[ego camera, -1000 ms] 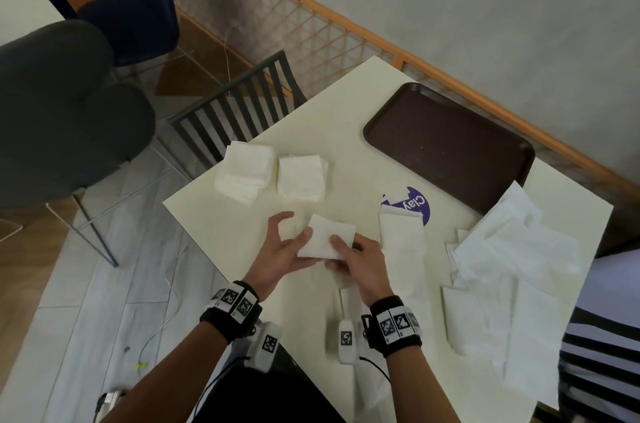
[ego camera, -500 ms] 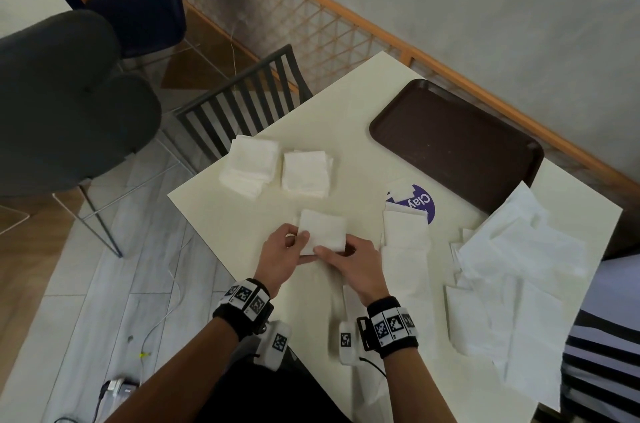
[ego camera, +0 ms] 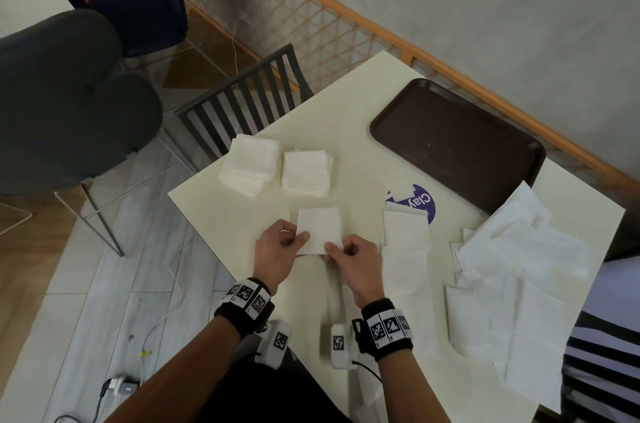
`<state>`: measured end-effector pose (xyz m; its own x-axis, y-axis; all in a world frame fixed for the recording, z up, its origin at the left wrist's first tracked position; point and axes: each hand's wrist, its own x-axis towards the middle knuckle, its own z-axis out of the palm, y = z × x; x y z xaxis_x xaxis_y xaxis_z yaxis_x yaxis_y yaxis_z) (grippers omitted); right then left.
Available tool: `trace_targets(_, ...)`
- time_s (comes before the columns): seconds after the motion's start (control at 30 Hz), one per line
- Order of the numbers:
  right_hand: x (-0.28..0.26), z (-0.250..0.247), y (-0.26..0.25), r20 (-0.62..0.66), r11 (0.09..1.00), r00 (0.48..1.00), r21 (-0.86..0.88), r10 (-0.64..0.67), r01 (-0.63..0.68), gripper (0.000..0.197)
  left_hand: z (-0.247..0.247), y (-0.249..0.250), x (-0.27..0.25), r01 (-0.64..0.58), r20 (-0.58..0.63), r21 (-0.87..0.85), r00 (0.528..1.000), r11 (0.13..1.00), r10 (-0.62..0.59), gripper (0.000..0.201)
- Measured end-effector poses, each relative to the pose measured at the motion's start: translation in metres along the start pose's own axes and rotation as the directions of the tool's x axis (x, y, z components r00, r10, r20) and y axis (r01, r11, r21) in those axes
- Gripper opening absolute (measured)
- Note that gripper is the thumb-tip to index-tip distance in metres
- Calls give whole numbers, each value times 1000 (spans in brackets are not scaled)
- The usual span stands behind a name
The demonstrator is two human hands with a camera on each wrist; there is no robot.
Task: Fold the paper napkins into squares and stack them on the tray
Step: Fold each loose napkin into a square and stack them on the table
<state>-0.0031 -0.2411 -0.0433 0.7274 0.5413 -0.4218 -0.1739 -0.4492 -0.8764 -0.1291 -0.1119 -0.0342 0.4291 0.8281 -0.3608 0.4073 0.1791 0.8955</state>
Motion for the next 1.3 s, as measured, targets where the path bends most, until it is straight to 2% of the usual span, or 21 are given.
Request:
trace_targets(0.17, -1, 5, -11, -53, 996, 998, 80, -31, 35, 37, -3, 19, 3, -107, -12, -17, 994, 994, 107, 23)
trace_targets(0.33, 9, 15, -43, -100, 966, 993, 243, -63, 86, 36, -15, 62, 7, -227, 119, -52, 965, 972, 232, 62)
trace_targets(0.43, 20, 19, -65, -126, 935, 988, 332, -84, 122, 31, -26, 84, 21, -283, 110, -66, 951, 957, 289, 61)
trace_targets(0.53, 37, 25, -87, -183, 935, 976, 309, -121, 174, 29, -35, 100, 45, -336, 77, -84, 936, 938, 342, 57)
trace_targets(0.63, 60, 38, -104, -203, 949, 949, 155, -240, 273, 20, -35, 98, 83, -417, 76, 107, 909, 903, 410, 52)
trace_targets(0.7, 79, 47, -108, -177, 956, 942, 18, -286, 294, 12, -29, 86, 113, -473, 94, 335, 877, 815, 471, 41)
trace_targets(0.73, 88, 52, -106, -160, 957, 944, -51, -289, 285, 12, -25, 80, 125, -466, 122, 441, 878, 767, 464, 35)
trace_targets(0.8, 104, 60, -99, -114, 946, 956, -215, -271, 243, 16, -16, 68, 141, -420, 212, 603, 904, 678, 371, 28)
trace_targets(0.87, 113, 61, -92, -55, 912, 965, -345, -256, 222, 19, -8, 61, 144, -425, 274, 679, 903, 599, 330, 30)
trace_targets(0.97, 109, 42, -95, -21, 856, 954, -447, -300, 260, 16, -2, 62, 135, -464, 250, 710, 869, 530, 426, 34)
trace_targets(1.07, 97, -10, -92, -26, 769, 933, -575, -360, 280, 15, 0, 63, 112, -482, 208, 700, 844, 527, 495, 38)
trace_targets(1.13, 90, -53, -79, 28, 666, 947, -704, -321, 247, 16, 2, 56, 93, -526, 234, 653, 824, 544, 516, 33)
trace_targets(1.23, 78, -107, -57, 120, 461, 976, -866, -181, 192, 33, 8, 35, 59, -577, 290, 564, 808, 591, 512, 24)
trace_targets(1.3, 72, -128, -48, 136, 402, 979, -897, -151, 186, 38, 16, 22, 36, -591, 335, 529, 805, 609, 490, 21)
